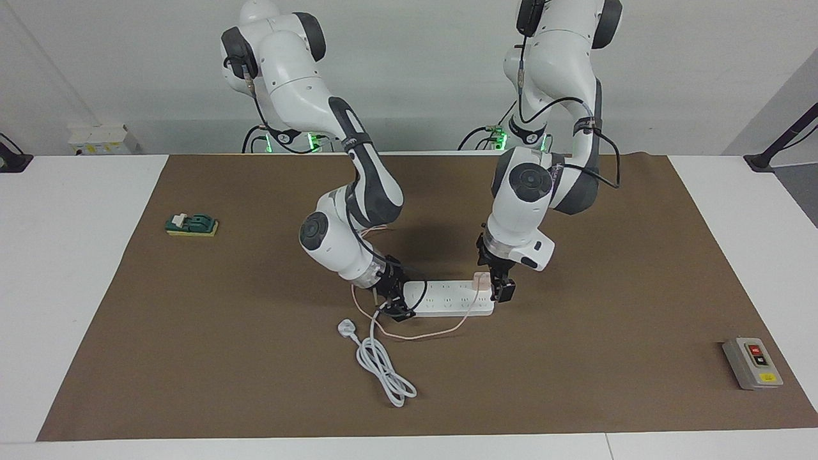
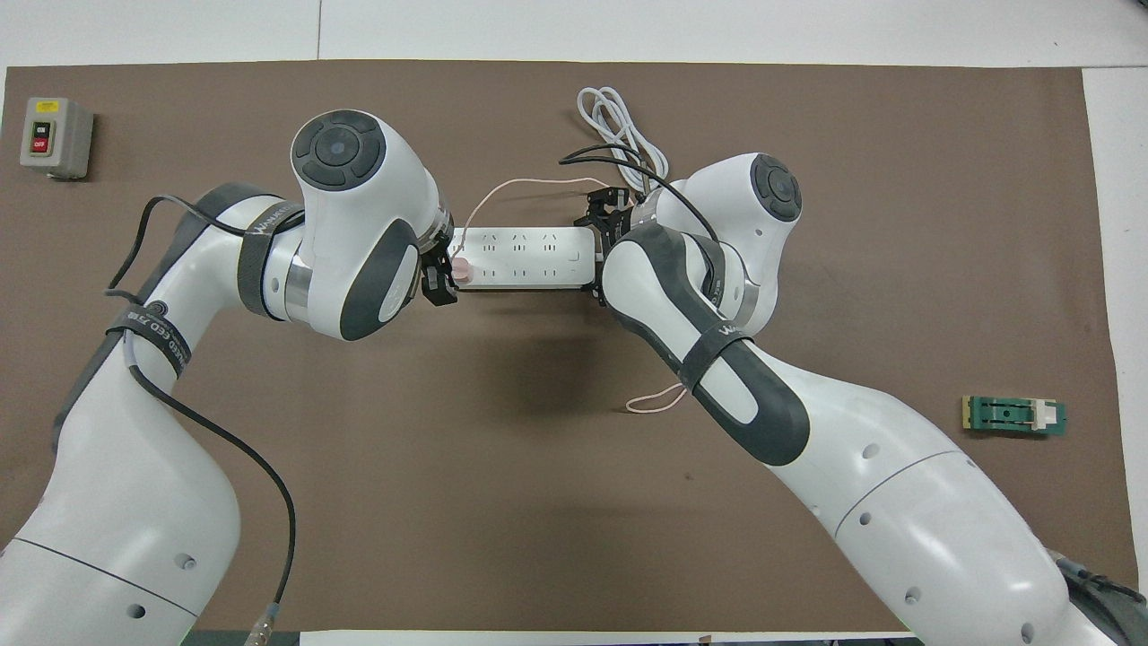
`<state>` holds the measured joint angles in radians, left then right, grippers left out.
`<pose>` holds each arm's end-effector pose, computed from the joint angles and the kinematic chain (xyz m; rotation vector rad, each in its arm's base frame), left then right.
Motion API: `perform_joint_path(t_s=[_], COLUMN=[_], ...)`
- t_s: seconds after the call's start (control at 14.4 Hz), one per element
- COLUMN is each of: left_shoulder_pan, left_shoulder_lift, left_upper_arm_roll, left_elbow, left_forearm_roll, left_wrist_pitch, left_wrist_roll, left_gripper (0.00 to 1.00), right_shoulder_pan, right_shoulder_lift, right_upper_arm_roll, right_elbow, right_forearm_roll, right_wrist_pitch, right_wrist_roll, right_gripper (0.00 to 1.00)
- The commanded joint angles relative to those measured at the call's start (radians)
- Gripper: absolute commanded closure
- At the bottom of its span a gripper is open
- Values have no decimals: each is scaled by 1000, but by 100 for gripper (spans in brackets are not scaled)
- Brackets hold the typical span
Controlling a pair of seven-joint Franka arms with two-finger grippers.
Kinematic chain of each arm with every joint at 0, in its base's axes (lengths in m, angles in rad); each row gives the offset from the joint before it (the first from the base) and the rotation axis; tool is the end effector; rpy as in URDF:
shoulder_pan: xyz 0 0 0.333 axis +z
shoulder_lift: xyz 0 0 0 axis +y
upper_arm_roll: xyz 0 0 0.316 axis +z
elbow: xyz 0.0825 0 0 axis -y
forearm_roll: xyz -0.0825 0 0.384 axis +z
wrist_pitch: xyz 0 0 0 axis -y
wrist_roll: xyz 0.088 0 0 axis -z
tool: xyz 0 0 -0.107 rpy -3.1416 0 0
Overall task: Unplug charger and place it aside
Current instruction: 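Hold the strip with the right gripper and pull the charger with the left gripper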
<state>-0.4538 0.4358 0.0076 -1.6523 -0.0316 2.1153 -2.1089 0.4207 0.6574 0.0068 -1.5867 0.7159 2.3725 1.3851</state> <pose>0.6068 -0.2925 0.3619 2.0772 2.3126 -0.0236 0.6459 0.3015 0.2651 -2.0040 1.7815 0.4697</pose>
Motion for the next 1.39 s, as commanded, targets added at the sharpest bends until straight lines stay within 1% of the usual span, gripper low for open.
perform_joint_path(t_s=[0.0, 0.14, 0.21, 0.42, 0.7, 0.83, 0.97, 1.04, 1.18, 1.25, 1.32], left_shoulder_pan=[-14, -16, -17, -29, -42, -42, -42, -42, -40, -40, -40], left_shoulder_lift=[-12, -18, -22, -25, -25, -26, -28, -28, -32, -32, -34], left_upper_arm_roll=[6, 6, 5, 5, 5, 6, 6, 8, 8, 8, 8], left_elbow=[-53, -78, -83, -90, -93, -103, -104, -106, -116, -116, -116], left_forearm_roll=[7, 7, 7, 6, 7, 7, 7, 7, 9, 18, 30], left_wrist_pitch=[49, 58, 58, 55, 61, 60, 60, 60, 58, 60, 58], left_wrist_roll=[-3, -5, -5, -5, -5, -6, -5, -5, 0, 1, 3], left_gripper=[0, 0, 0, 0, 26, 36, 40, 46, 75, 92, 100], right_shoulder_pan=[-8, -13, -14, -16, -16, -16, -16, -16, -16, -16, -16], right_shoulder_lift=[19, 22, 25, 30, 31, 31, 31, 31, 31, 31, 31], right_upper_arm_roll=[6, 6, 6, 6, 6, 6, 6, 6, 6, 6, 6], right_elbow=[10, 8, 8, 10, 14, 14, 13, 13, 13, 13, 14], right_forearm_roll=[20, 25, 25, 25, 46, 46, 48, 50, 50, 51, 57], right_wrist_pitch=[21, 22, 22, 22, 22, 22, 21, 21, 21, 21, 19], right_wrist_roll=[-38, -49, -57, -58, -61, -61, -61, -61, -61, -61, -61], right_gripper=[53, 88, 100, 100, 100, 100, 100, 100, 100, 100, 100])
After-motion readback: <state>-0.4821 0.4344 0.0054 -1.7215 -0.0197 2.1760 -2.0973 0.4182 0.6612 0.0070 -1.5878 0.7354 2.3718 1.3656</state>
